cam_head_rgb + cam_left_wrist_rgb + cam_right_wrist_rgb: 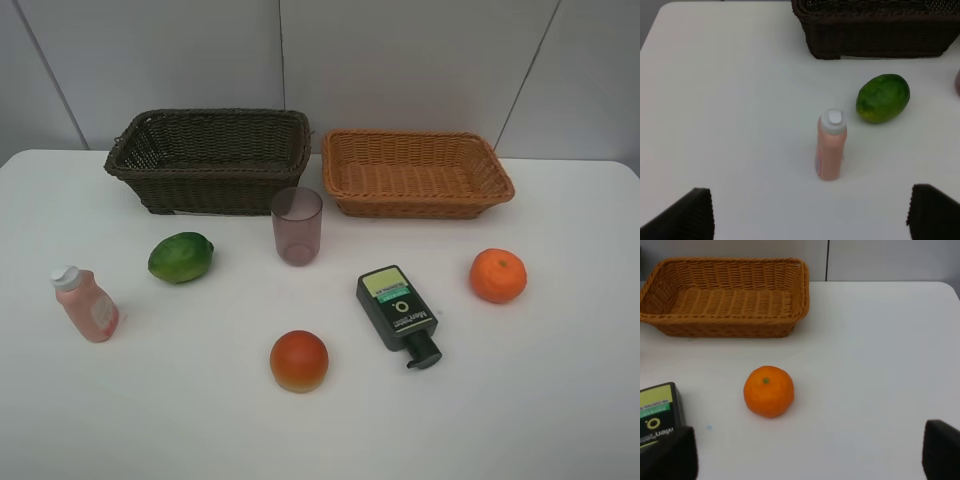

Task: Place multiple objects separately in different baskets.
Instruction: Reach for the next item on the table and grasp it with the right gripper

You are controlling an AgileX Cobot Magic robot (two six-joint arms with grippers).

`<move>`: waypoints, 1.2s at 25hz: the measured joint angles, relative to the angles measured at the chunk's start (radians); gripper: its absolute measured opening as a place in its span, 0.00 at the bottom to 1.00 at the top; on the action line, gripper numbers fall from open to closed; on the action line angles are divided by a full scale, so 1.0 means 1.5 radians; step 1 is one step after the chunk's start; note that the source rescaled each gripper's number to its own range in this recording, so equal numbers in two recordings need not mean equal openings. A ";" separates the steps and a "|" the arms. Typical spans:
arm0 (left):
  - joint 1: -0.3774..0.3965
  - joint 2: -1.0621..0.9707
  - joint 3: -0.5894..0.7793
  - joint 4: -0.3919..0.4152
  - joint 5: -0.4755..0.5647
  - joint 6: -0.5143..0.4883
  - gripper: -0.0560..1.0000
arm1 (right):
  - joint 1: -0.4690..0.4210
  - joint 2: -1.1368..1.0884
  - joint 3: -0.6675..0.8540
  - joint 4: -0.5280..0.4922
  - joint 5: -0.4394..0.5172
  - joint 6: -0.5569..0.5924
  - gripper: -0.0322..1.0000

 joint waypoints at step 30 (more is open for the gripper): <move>0.000 0.000 0.000 0.000 0.000 0.000 1.00 | 0.000 0.004 -0.013 0.000 0.001 0.000 0.91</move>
